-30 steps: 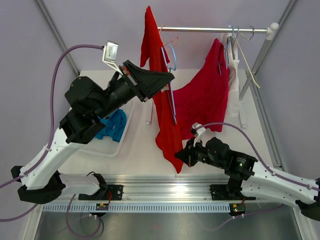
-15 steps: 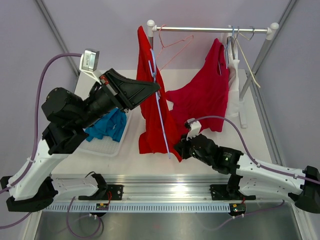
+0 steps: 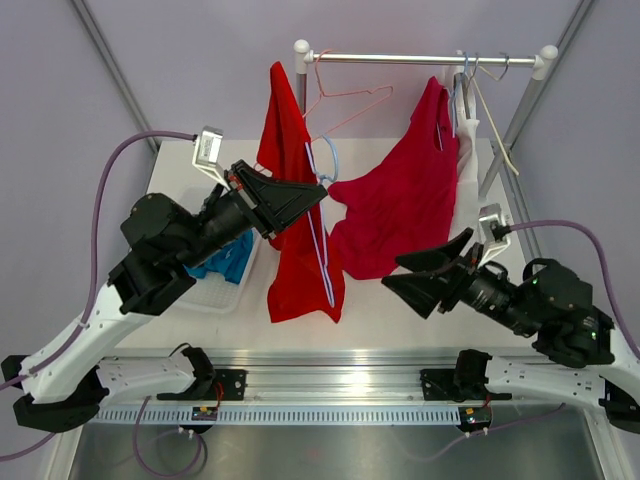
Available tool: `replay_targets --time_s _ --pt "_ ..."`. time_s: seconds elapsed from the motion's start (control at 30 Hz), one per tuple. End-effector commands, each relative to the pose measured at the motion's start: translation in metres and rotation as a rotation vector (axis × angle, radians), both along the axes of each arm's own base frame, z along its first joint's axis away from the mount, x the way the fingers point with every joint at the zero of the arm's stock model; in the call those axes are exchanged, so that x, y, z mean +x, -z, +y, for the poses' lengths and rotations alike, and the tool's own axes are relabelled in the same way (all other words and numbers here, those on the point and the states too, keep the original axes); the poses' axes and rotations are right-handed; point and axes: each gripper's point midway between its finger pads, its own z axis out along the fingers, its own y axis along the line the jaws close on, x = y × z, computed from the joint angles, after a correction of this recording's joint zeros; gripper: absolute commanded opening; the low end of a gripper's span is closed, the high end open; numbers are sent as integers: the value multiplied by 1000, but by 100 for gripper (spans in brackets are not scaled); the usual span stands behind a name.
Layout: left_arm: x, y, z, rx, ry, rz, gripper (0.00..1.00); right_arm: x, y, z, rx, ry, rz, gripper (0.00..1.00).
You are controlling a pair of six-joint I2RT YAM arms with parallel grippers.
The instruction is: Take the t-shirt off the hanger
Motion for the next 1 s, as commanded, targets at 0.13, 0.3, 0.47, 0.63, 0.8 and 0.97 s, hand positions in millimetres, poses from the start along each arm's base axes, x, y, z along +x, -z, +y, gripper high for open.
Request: replay_targets --time_s 0.13,0.3,0.47,0.63,0.8,0.97 --pt "6 -18 0 -70 -42 -70 0 20 -22 56 -86 -11 -93 68" --pt "5 -11 -2 -77 -30 -62 0 20 -27 80 -93 -57 -113 73" --pt "0 -11 -2 -98 -2 -58 0 35 -17 90 -128 -2 -101 62" --pt "-1 -8 3 -100 -17 -58 0 36 -15 92 -99 5 -87 21" --pt "-2 -1 10 -58 -43 -80 44 35 -23 84 -43 17 -80 0" --pt "-5 14 53 77 -181 -137 99 24 -36 72 25 -9 -83 0"
